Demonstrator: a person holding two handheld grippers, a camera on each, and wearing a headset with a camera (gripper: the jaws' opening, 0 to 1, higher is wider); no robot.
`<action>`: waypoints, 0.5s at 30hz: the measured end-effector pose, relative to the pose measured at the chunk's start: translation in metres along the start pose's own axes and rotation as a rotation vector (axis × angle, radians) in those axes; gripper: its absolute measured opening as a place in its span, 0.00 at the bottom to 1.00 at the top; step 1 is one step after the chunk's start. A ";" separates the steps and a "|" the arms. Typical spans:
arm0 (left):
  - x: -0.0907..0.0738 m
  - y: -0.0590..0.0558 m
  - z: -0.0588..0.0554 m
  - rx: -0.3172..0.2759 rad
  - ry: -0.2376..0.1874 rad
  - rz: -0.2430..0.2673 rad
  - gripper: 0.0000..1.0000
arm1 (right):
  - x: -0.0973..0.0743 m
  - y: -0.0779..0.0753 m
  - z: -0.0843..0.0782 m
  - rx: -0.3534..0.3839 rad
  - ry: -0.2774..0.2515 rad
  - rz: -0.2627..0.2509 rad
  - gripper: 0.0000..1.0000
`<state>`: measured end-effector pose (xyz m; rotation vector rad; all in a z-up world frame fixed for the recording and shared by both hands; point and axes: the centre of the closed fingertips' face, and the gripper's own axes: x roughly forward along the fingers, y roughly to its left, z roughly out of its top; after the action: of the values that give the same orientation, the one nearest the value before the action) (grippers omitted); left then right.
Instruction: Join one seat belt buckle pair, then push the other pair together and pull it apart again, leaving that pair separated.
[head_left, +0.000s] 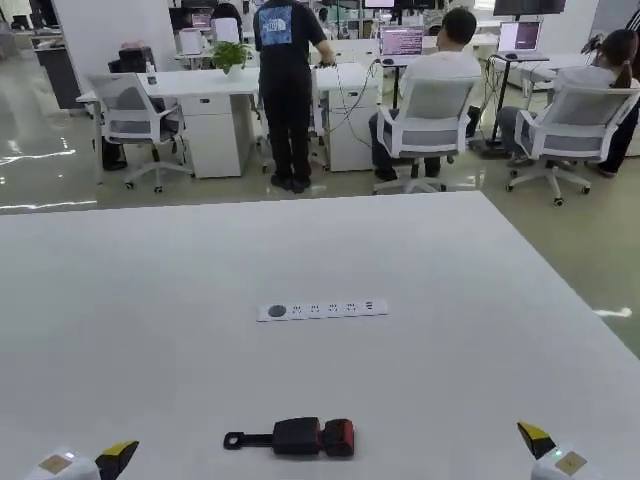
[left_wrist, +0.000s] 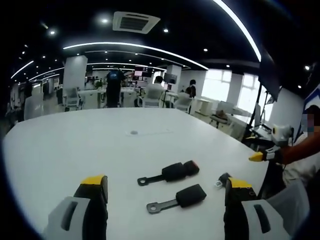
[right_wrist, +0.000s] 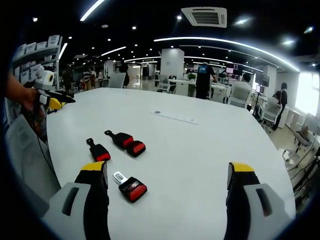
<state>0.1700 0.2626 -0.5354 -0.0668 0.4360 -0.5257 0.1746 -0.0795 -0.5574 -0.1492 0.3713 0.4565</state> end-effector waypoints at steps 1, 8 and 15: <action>0.001 0.000 0.001 0.001 -0.002 -0.003 1.00 | 0.000 0.000 0.000 0.001 -0.002 0.002 0.99; 0.011 -0.003 0.014 0.017 -0.013 -0.024 1.00 | 0.005 -0.006 0.003 0.009 -0.006 -0.012 0.99; 0.019 -0.002 0.017 0.017 -0.021 -0.043 1.00 | 0.008 -0.001 0.011 0.013 -0.022 -0.012 0.99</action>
<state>0.1913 0.2505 -0.5268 -0.0652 0.4106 -0.5704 0.1849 -0.0748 -0.5500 -0.1338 0.3516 0.4436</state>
